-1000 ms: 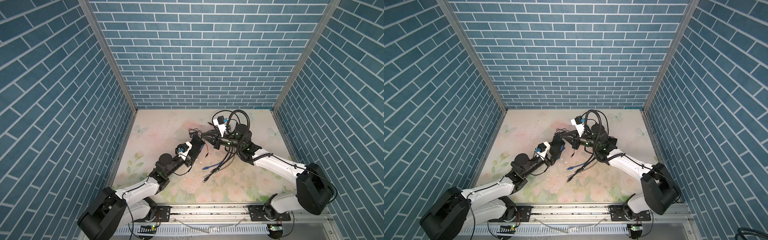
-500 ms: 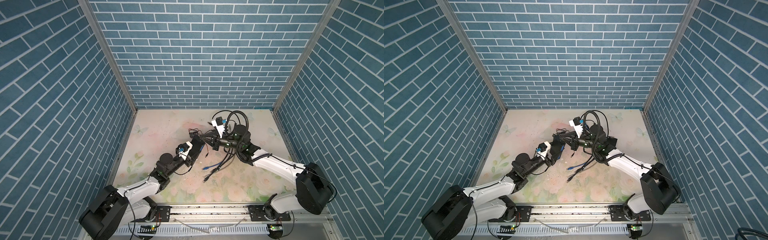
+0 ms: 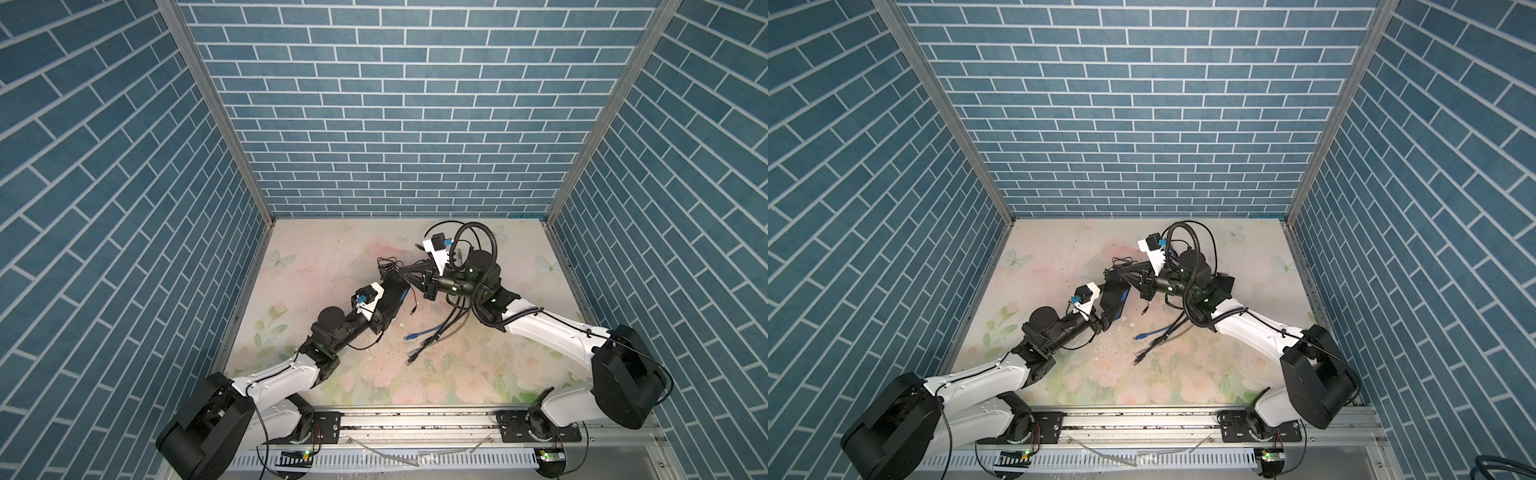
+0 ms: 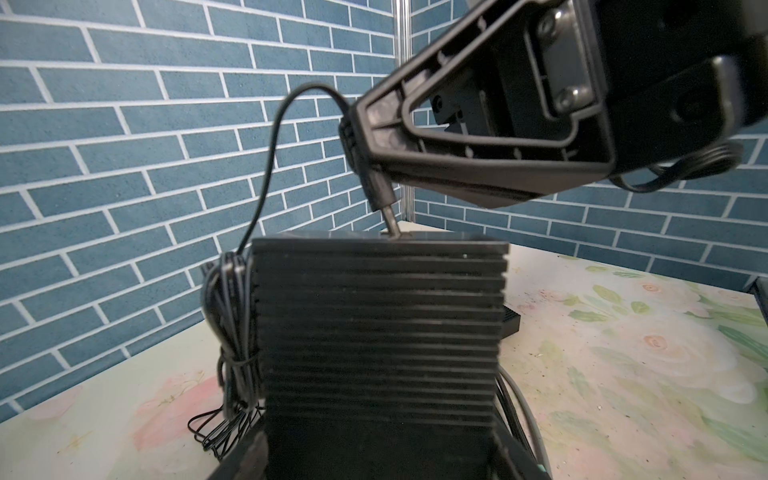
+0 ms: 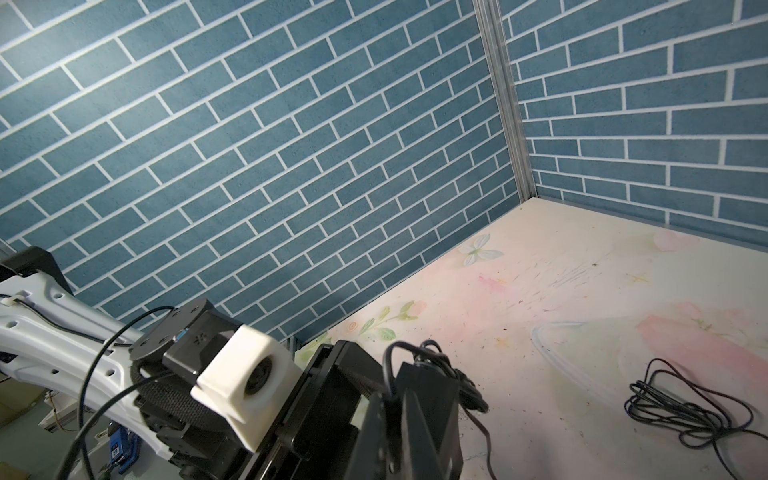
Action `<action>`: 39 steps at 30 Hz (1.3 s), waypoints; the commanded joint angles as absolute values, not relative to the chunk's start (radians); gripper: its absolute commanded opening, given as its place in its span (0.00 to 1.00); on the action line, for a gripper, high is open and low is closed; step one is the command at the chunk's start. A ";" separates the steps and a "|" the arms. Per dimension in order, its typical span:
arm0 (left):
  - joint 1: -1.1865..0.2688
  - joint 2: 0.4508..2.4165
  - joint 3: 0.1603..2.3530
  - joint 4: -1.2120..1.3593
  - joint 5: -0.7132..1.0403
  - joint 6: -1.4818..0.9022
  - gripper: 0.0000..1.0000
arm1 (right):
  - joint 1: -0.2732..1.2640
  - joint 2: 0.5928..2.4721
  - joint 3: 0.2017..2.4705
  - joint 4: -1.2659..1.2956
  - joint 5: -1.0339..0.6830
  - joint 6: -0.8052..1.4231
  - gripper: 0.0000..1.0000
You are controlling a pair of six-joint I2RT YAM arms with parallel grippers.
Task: Insert the plug into the switch port
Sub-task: 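Push the barrel plug down into the switch's top port with the right gripper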
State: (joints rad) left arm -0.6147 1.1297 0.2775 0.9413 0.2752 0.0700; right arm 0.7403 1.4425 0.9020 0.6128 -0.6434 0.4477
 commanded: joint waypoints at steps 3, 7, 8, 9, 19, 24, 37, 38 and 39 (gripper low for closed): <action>-0.615 1.109 0.313 1.050 0.296 0.049 0.28 | 0.752 1.468 0.930 0.630 -0.643 0.423 0.00; -0.615 1.109 0.315 1.076 0.271 0.028 0.28 | 0.762 1.461 0.916 0.618 -0.627 0.409 0.00; -0.616 1.108 0.318 1.082 0.268 0.025 0.28 | 0.762 1.456 0.909 0.610 -0.620 0.402 0.00; -0.615 1.105 0.319 1.087 0.264 0.020 0.27 | 0.763 1.451 0.899 0.601 -0.611 0.397 0.00; -0.615 1.056 0.322 1.064 0.227 0.028 0.27 | 0.764 1.382 0.835 0.507 -0.568 0.355 0.00; -0.615 1.053 0.328 1.062 0.234 0.031 0.27 | 0.769 1.393 0.850 0.460 -0.588 0.344 0.00; -0.617 1.045 0.336 1.149 0.221 0.032 0.27 | 0.799 1.381 0.807 0.356 -0.555 0.316 0.00; -0.615 1.048 0.337 1.162 0.219 0.030 0.26 | 0.800 1.379 0.800 0.365 -0.557 0.325 0.00; -0.615 1.050 0.338 1.177 0.216 0.027 0.26 | 0.799 1.376 0.791 0.383 -0.555 0.336 0.00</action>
